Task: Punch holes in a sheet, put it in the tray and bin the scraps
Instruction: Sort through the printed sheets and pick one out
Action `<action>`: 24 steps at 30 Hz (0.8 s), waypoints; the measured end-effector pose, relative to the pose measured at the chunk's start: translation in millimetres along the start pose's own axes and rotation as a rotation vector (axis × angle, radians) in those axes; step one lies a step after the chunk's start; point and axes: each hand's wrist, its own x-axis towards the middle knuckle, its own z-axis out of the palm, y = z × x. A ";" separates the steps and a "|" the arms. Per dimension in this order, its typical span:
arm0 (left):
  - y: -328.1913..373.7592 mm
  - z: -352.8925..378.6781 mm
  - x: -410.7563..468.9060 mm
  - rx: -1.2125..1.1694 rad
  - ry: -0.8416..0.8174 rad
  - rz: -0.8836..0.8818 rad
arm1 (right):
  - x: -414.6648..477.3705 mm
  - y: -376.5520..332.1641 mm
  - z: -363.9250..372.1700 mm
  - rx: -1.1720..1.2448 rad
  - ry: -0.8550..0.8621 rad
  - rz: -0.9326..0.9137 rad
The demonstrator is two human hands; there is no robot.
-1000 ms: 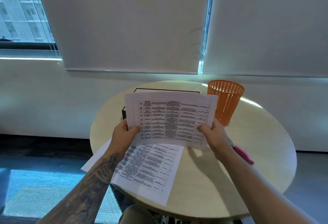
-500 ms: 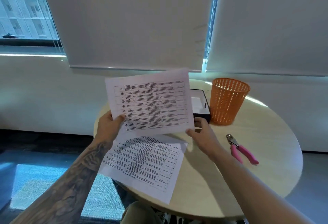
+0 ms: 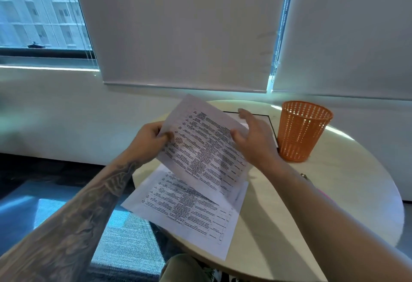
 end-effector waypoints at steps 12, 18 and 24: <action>-31.7 -0.4 2.0 -0.475 0.141 -0.265 | 3.0 -16.4 12.4 0.618 -0.086 0.239; -38.5 -1.9 -5.6 -0.642 0.082 -0.289 | -3.6 -16.4 29.9 0.614 -0.114 0.219; -51.7 -25.9 -1.8 -0.622 0.272 -0.298 | -21.8 14.2 60.5 0.233 -0.454 0.260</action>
